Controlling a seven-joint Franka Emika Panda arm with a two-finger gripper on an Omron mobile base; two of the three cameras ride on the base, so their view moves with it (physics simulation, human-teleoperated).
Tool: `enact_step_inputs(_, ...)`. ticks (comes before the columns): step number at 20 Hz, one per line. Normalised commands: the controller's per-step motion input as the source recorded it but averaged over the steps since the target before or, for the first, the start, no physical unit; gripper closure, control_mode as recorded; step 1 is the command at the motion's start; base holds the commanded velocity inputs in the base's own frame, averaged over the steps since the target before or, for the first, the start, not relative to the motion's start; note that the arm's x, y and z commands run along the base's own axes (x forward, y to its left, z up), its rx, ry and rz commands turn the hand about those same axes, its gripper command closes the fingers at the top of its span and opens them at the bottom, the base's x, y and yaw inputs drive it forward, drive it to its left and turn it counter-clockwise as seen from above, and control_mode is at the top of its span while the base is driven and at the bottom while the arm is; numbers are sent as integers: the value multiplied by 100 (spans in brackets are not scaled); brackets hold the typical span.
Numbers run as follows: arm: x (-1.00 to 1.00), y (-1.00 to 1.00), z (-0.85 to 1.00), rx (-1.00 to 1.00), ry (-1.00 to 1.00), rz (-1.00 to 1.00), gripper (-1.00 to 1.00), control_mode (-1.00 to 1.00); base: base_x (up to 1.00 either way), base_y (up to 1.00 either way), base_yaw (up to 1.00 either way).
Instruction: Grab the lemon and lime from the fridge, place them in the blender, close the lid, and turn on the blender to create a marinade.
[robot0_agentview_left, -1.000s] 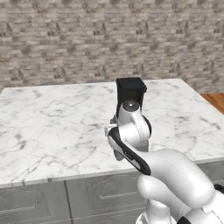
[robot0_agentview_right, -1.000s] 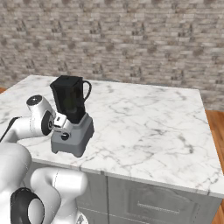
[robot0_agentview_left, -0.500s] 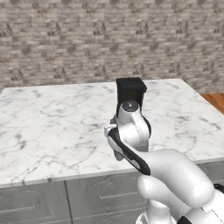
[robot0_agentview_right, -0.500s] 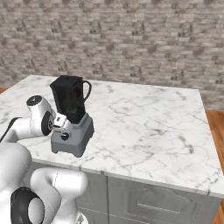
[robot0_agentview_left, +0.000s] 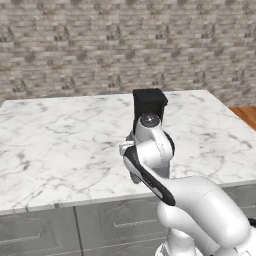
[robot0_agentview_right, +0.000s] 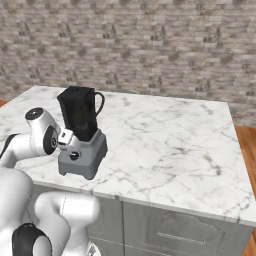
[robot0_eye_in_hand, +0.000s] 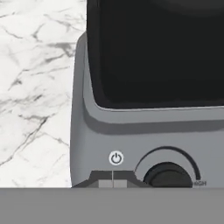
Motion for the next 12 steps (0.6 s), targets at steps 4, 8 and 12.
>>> enact_step_inputs(4,-34,0,41,0,-16,0,100,-100,0,0,0)
enact_step_inputs(8,-10,0,45,0,-15,0,100,-100,0,0,0)
enact_step_inputs(12,0,0,8,0,-3,0,100,-100,0,0,0)
